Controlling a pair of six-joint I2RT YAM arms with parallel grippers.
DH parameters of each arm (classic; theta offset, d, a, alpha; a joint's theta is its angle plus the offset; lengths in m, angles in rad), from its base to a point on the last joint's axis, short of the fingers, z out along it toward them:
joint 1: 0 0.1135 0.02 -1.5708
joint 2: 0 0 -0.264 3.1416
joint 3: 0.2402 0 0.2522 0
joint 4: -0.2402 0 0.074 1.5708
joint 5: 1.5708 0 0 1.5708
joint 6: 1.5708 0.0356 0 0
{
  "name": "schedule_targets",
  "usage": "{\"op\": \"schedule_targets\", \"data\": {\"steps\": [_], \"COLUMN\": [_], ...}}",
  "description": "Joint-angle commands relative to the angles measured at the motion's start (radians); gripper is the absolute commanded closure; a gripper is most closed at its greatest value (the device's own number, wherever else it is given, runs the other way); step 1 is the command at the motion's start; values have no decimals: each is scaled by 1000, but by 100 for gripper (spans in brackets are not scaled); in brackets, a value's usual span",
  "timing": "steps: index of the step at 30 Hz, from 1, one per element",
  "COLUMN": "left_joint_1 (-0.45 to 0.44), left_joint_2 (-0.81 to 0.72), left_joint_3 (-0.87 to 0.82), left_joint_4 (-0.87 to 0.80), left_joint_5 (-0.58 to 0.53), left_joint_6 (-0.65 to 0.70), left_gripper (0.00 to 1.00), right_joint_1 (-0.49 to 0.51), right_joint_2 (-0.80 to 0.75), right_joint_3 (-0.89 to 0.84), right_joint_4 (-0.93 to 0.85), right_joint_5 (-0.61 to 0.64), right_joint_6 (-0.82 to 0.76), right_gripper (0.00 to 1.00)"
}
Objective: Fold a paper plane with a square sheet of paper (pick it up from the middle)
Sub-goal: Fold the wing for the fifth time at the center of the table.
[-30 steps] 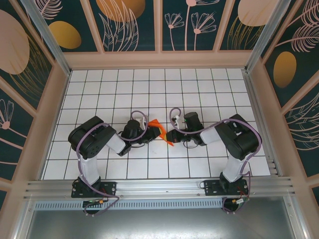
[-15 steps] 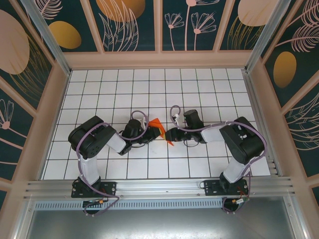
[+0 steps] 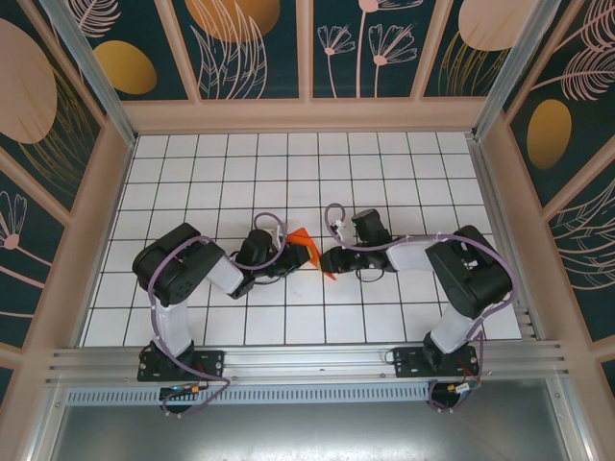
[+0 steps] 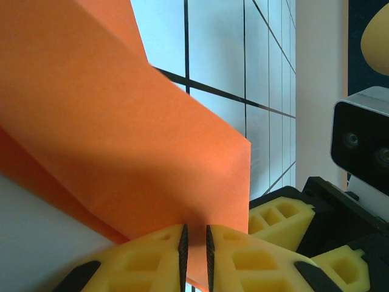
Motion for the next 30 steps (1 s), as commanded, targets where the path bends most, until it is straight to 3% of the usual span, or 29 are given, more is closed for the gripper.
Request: {"op": "schedule_targets", "data": {"steps": [1, 12, 20, 25, 30], "left_joint_1": [-5, -4, -5, -5, -5], "left_joint_2": [32, 37, 42, 22, -33], "left_joint_3": [13, 16, 22, 21, 3], "left_joint_4": [-64, -81, -87, -84, -46], "left_joint_5": [-19, -24, -26, -21, -6], "left_joint_6": [2, -6, -7, 4, 38], "left_gripper": [80, 80, 81, 80, 78], "right_joint_1": [20, 48, 70, 67, 44], "right_joint_2": [-8, 25, 28, 33, 37], "right_joint_3": [44, 65, 61, 58, 42], "right_joint_4": [-72, -119, -131, -126, -66], "right_joint_5": [56, 111, 174, 145, 33], "right_joint_6": [-85, -171, -200, -192, -142], "right_gripper": [75, 76, 84, 92, 97]}}
